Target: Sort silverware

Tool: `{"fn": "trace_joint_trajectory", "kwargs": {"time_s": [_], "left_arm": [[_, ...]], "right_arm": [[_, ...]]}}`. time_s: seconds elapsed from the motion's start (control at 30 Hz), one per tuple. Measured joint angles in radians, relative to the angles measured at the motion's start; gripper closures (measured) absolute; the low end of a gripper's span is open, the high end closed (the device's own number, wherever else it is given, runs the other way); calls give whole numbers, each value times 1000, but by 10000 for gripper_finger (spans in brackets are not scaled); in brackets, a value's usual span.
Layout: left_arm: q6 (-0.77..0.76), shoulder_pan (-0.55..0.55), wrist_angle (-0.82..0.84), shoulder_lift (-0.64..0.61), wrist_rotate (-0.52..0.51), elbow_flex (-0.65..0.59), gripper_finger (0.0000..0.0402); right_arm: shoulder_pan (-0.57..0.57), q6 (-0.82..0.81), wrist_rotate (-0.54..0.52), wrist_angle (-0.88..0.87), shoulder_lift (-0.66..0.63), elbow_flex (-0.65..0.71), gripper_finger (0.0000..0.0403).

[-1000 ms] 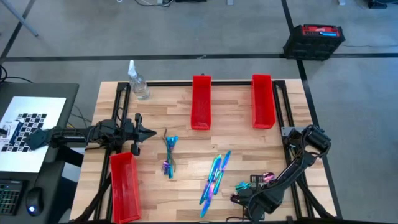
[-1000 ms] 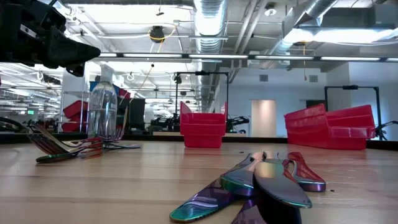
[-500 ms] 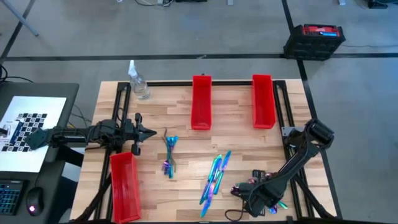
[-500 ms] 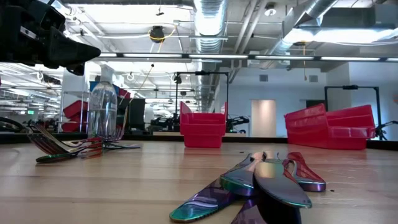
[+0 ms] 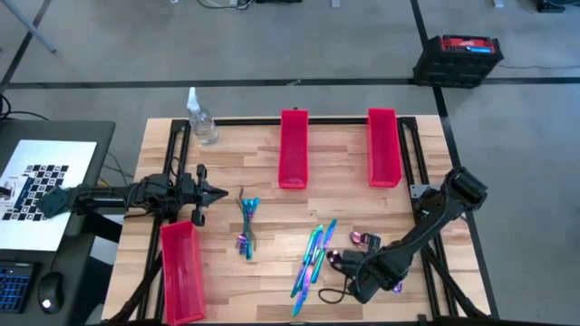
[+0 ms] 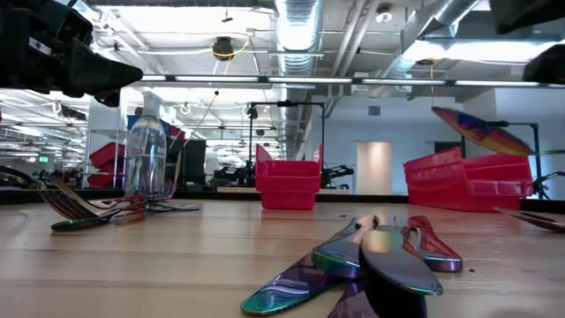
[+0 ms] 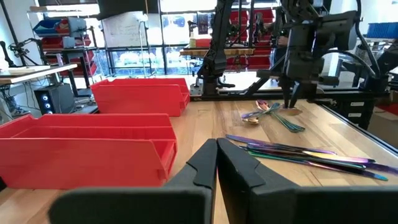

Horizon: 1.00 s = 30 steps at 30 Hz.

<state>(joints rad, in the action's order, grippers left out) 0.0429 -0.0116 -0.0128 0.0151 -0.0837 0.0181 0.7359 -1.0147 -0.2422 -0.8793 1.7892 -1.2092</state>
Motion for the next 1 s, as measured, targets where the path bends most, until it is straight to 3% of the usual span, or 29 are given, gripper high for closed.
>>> {"fn": "trace_joint_trajectory", "kwargs": {"time_s": [0.1, 0.23, 0.4, 0.53, 0.67, 0.77, 1.0], "left_arm": [[-1, 0, 0, 0, 0, 0, 402], [-2, 0, -1, 0, 0, 0, 402], [-2, 0, -2, 0, -1, 0, 402], [-2, 0, -3, 0, -2, 0, 402], [-2, 0, -3, 0, -2, 0, 402], [-1, 0, -3, 0, -3, 0, 402], [5, 0, -3, 0, -2, 0, 402]], "right_arm": [[-35, -40, -72, -4, -11, -5, 403], [-112, -184, -285, -51, -107, -33, 403], [-243, -496, -415, -380, -242, -29, 403], [-366, -604, -460, -597, -353, 24, 403], [-531, -589, -506, -597, -491, 125, 403], [-668, -511, -512, -491, -588, 216, 403], [-963, -239, -436, -271, -712, 353, 399]]}}
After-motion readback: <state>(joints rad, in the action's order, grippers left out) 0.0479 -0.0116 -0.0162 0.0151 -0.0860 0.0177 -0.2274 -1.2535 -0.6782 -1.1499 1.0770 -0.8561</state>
